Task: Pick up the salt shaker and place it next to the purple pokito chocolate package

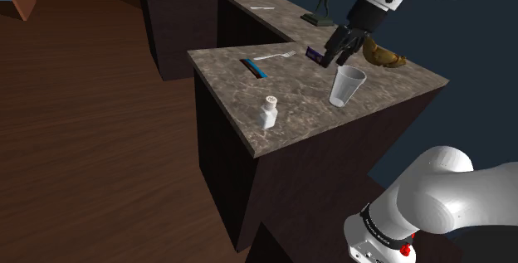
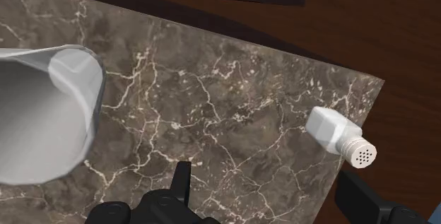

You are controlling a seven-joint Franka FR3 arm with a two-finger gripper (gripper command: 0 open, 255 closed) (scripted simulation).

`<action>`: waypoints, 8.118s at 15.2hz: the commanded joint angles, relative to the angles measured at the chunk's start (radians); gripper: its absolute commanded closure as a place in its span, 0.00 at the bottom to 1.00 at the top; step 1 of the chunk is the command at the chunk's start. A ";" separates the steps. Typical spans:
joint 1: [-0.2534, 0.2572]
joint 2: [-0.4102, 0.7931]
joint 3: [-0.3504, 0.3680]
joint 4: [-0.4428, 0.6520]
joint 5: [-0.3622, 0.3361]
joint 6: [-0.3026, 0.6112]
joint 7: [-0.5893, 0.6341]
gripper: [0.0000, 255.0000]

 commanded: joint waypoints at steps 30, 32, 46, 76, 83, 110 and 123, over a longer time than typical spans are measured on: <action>0.005 0.081 0.511 -0.317 0.047 0.570 0.459 0.00; 0.005 0.081 0.511 -0.317 0.047 0.570 0.459 1.00; 0.002 0.063 0.494 -0.262 0.039 0.497 0.453 1.00; -0.051 0.112 0.380 0.104 -0.028 0.177 0.369 1.00; -0.105 0.226 0.267 0.163 -0.071 0.227 0.227 1.00; -0.301 1.010 -0.028 1.007 -0.001 0.145 -0.250 1.00; -0.318 1.055 -0.032 0.922 0.016 0.272 -0.290 1.00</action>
